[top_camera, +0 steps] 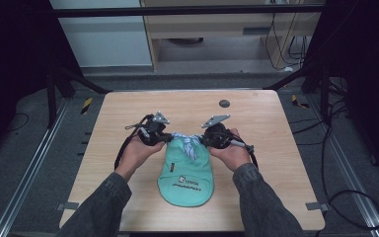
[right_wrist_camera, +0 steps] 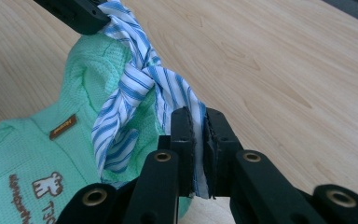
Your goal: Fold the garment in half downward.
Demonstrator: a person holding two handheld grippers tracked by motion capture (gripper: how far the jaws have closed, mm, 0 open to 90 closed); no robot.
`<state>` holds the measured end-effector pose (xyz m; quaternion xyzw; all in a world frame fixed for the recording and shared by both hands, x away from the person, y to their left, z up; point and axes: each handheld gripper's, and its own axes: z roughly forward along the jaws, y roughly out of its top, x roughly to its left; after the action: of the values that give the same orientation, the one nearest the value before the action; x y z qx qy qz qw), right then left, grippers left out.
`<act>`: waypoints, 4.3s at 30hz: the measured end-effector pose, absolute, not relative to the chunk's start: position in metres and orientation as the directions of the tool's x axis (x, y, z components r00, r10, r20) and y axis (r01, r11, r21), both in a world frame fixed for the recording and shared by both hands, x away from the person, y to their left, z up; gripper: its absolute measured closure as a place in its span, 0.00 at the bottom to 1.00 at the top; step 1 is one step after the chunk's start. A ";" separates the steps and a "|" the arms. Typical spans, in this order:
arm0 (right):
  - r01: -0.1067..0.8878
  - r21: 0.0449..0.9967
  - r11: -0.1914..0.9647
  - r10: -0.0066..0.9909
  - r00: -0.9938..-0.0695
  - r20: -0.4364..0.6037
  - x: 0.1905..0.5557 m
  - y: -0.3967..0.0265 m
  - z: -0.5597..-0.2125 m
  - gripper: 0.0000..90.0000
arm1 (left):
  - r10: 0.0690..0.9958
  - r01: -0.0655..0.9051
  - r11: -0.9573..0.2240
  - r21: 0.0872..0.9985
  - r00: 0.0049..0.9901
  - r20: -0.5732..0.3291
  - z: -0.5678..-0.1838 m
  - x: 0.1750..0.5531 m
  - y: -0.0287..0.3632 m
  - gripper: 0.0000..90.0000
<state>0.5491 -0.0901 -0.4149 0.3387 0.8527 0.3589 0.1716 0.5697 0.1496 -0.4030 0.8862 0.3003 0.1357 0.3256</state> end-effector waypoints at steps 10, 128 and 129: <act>0.441 0.736 0.513 0.703 -0.708 -0.065 0.551 -0.093 -0.403 0.92 | 0.623 0.431 -0.602 0.672 0.780 0.058 -0.393 0.572 0.147 0.96; 0.376 0.729 0.572 0.641 -0.759 -0.113 0.509 -0.100 -0.429 0.91 | 0.547 0.352 -0.644 0.679 0.833 0.086 -0.414 0.521 0.139 0.97; 0.375 0.728 0.574 0.641 -0.759 -0.114 0.509 -0.100 -0.429 0.91 | 0.550 0.355 -0.639 0.683 0.831 0.082 -0.413 0.520 0.139 0.97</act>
<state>0.5091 -0.0999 -0.4290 0.2929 0.8673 0.3569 0.1862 0.5204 0.1395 -0.4135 0.8938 0.2532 0.1428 0.3415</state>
